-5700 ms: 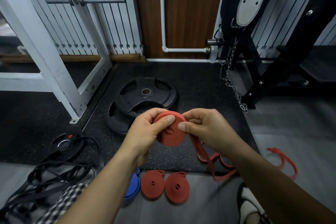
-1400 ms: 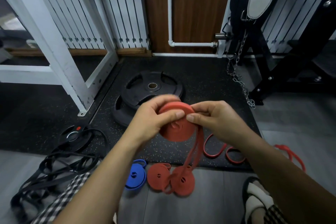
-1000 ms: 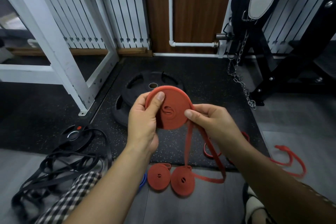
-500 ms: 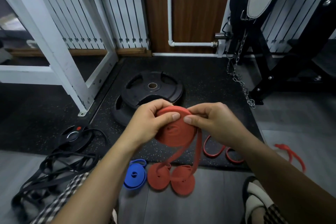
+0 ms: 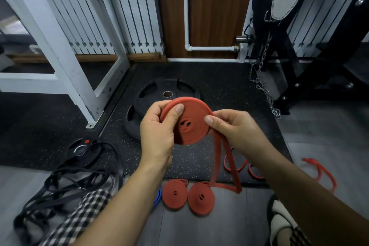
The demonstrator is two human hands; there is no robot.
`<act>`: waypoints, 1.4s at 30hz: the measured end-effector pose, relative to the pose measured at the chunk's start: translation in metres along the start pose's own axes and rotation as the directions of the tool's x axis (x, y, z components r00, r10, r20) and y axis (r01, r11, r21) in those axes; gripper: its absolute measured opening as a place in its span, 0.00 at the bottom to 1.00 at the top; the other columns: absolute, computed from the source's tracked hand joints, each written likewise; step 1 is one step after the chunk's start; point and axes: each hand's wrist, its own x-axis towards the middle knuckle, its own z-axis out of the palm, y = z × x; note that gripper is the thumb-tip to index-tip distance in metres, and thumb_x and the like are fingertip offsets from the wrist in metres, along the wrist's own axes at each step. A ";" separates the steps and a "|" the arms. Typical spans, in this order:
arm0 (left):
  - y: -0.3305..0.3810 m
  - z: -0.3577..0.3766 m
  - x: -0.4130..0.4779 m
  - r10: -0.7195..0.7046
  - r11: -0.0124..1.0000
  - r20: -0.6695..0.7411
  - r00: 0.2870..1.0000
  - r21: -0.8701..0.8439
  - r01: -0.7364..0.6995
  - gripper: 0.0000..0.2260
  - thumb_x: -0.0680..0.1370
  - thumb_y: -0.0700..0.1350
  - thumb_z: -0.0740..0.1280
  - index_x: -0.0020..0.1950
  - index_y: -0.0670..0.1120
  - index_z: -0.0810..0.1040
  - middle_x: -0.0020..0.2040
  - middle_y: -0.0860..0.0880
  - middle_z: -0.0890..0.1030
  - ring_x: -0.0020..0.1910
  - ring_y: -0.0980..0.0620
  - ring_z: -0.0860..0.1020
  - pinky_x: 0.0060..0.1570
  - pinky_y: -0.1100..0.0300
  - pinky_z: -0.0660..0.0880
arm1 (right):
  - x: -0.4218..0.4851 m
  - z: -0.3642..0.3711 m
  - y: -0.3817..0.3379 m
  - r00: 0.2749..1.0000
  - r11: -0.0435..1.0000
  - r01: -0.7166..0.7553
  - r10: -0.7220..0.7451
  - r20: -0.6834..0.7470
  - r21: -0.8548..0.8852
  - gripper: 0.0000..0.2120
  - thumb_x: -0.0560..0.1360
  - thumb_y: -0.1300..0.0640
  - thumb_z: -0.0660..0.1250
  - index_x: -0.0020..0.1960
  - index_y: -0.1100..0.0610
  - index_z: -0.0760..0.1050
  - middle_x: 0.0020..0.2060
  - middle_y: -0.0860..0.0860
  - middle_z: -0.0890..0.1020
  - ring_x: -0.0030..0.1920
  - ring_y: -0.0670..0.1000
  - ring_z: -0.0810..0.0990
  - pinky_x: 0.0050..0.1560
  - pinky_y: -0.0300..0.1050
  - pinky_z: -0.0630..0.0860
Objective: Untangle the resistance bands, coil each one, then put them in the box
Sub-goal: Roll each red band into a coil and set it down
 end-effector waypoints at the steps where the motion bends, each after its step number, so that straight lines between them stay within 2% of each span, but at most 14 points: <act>1: -0.001 0.002 -0.001 -0.015 1.000 -0.017 1.000 -0.017 0.015 0.03 0.74 0.40 0.68 0.42 0.48 0.77 0.39 0.52 0.80 0.39 0.58 0.77 0.38 0.66 0.75 | 0.000 0.001 0.001 1.000 1.000 0.012 -0.012 -0.009 0.007 0.05 0.75 0.54 0.66 0.41 0.50 0.80 0.29 0.44 0.81 0.32 0.39 0.77 0.36 0.34 0.74; 4: -0.002 0.006 -0.007 -0.195 0.973 -0.041 0.980 -0.133 0.188 0.02 0.74 0.42 0.67 0.43 0.48 0.77 0.40 0.50 0.80 0.38 0.55 0.77 0.38 0.60 0.77 | -0.001 0.004 0.002 1.000 0.995 0.009 -0.008 -0.005 0.095 0.05 0.75 0.55 0.65 0.45 0.51 0.80 0.34 0.46 0.84 0.37 0.42 0.81 0.41 0.36 0.77; 7: -0.001 0.001 -0.003 -0.310 0.942 0.084 0.947 -0.112 0.318 0.01 0.73 0.44 0.68 0.44 0.49 0.77 0.40 0.49 0.81 0.39 0.52 0.78 0.40 0.55 0.76 | 0.000 -0.003 -0.001 0.999 0.997 0.033 -0.034 0.006 0.073 0.05 0.75 0.58 0.65 0.45 0.51 0.79 0.35 0.48 0.84 0.37 0.42 0.82 0.39 0.34 0.77; 9: 0.001 -0.008 0.007 -0.227 0.974 0.219 0.949 0.060 0.220 0.06 0.72 0.44 0.70 0.48 0.51 0.77 0.42 0.52 0.81 0.41 0.55 0.78 0.39 0.61 0.76 | 0.000 -0.009 -0.002 0.997 0.996 0.074 -0.073 0.029 -0.039 0.05 0.75 0.58 0.66 0.45 0.50 0.80 0.37 0.48 0.84 0.39 0.42 0.82 0.41 0.34 0.78; 11: 0.002 -0.015 0.014 -0.142 0.977 0.353 0.925 0.200 0.074 0.13 0.68 0.45 0.73 0.51 0.54 0.78 0.47 0.53 0.81 0.46 0.58 0.78 0.46 0.65 0.75 | 0.000 -0.010 0.000 0.991 0.970 0.122 -0.107 0.081 -0.210 0.05 0.74 0.57 0.67 0.48 0.51 0.81 0.40 0.50 0.84 0.42 0.46 0.82 0.45 0.41 0.80; 14: 0.002 -0.015 0.010 -0.142 0.959 0.470 0.871 0.283 0.003 0.05 0.69 0.44 0.72 0.44 0.50 0.82 0.44 0.50 0.83 0.44 0.56 0.79 0.48 0.62 0.74 | -0.002 -0.004 0.003 0.981 0.933 0.166 -0.125 0.147 -0.319 0.06 0.74 0.55 0.68 0.49 0.53 0.81 0.40 0.49 0.84 0.42 0.46 0.82 0.45 0.43 0.79; 19: 0.001 -0.011 0.006 -0.116 0.977 0.310 0.944 0.205 0.053 0.01 0.71 0.42 0.71 0.39 0.47 0.82 0.38 0.49 0.82 0.39 0.55 0.79 0.43 0.60 0.76 | -0.001 -0.004 0.000 0.983 0.998 -0.032 0.020 0.184 0.060 0.06 0.71 0.61 0.69 0.48 0.55 0.79 0.39 0.49 0.84 0.41 0.44 0.84 0.42 0.36 0.78; 22: 0.003 -0.008 0.006 -0.178 0.984 0.158 0.971 0.052 0.171 0.05 0.73 0.39 0.69 0.38 0.46 0.80 0.32 0.54 0.81 0.32 0.59 0.77 0.35 0.66 0.76 | -0.002 -0.002 0.002 0.985 0.992 -0.089 0.075 0.158 0.085 0.03 0.71 0.59 0.69 0.44 0.54 0.80 0.35 0.50 0.85 0.37 0.46 0.83 0.42 0.39 0.80; 26: 0.000 0.000 -0.004 -0.251 0.965 0.035 0.967 -0.073 0.253 0.05 0.74 0.41 0.67 0.39 0.46 0.80 0.31 0.53 0.81 0.32 0.57 0.78 0.35 0.63 0.77 | -0.002 0.003 0.004 0.990 0.980 -0.123 0.111 0.086 0.153 0.03 0.72 0.56 0.68 0.44 0.53 0.81 0.35 0.49 0.85 0.36 0.45 0.83 0.38 0.38 0.77; 28: -0.001 0.000 -0.004 -0.279 0.958 0.048 0.959 -0.061 0.282 0.04 0.74 0.42 0.68 0.40 0.47 0.79 0.33 0.53 0.81 0.33 0.56 0.78 0.36 0.61 0.76 | -0.001 0.001 0.003 0.995 0.988 -0.091 0.084 0.058 0.124 0.04 0.73 0.59 0.67 0.43 0.53 0.81 0.34 0.48 0.85 0.35 0.44 0.83 0.36 0.35 0.77; 30: 0.001 -0.004 0.002 -0.269 0.963 0.184 0.946 0.013 0.271 0.01 0.72 0.45 0.69 0.42 0.49 0.79 0.36 0.52 0.81 0.35 0.56 0.77 0.36 0.62 0.75 | 0.000 -0.004 0.000 0.996 0.994 -0.064 0.058 0.063 0.089 0.05 0.74 0.60 0.67 0.43 0.52 0.80 0.34 0.48 0.85 0.35 0.44 0.83 0.37 0.35 0.78; 33: 0.002 -0.010 0.006 -0.255 0.962 0.398 0.881 0.193 0.191 0.08 0.68 0.45 0.73 0.46 0.51 0.80 0.43 0.49 0.82 0.41 0.55 0.79 0.40 0.63 0.76 | -0.001 -0.007 -0.002 0.994 0.999 -0.038 0.034 0.100 0.038 0.04 0.73 0.61 0.68 0.44 0.53 0.80 0.38 0.50 0.85 0.39 0.46 0.84 0.41 0.37 0.80; 37: 0.001 -0.004 -0.001 -0.224 0.970 0.290 0.930 0.156 0.185 0.00 0.72 0.43 0.70 0.42 0.47 0.80 0.39 0.48 0.82 0.39 0.53 0.79 0.39 0.61 0.76 | 0.001 -0.006 -0.001 0.995 0.995 -0.055 0.047 0.087 0.087 0.05 0.71 0.60 0.69 0.47 0.55 0.81 0.40 0.51 0.85 0.40 0.45 0.84 0.40 0.35 0.78; 42: 0.002 -0.002 0.000 -0.299 0.952 0.077 0.951 -0.048 0.303 0.02 0.73 0.44 0.69 0.40 0.49 0.79 0.34 0.52 0.81 0.35 0.55 0.78 0.35 0.60 0.77 | -0.001 -0.002 0.003 0.990 0.977 -0.122 0.108 0.089 0.177 0.06 0.73 0.60 0.67 0.49 0.56 0.81 0.40 0.53 0.85 0.40 0.47 0.83 0.44 0.40 0.81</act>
